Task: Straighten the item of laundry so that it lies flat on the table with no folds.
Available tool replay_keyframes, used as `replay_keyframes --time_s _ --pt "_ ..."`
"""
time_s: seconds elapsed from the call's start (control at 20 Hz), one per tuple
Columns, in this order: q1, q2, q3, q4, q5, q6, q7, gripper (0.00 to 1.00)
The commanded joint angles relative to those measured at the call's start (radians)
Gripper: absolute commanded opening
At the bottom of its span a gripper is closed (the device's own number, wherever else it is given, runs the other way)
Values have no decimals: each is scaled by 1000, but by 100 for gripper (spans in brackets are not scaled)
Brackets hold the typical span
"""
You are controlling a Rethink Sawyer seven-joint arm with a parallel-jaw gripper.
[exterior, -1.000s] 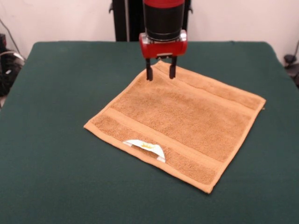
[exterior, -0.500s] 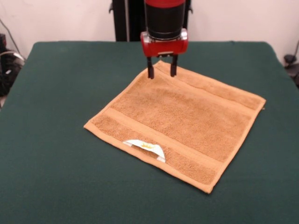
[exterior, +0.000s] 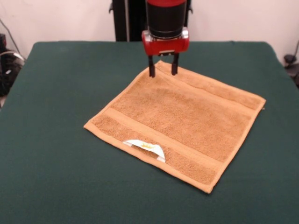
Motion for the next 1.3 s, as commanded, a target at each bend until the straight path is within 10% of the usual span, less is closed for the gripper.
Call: replay_keyframes --time_s 0.05,1.3 --pt "21 -1 60 72 -6 108 143 100" --pt "-64 26 81 96 -90 41 98 100"
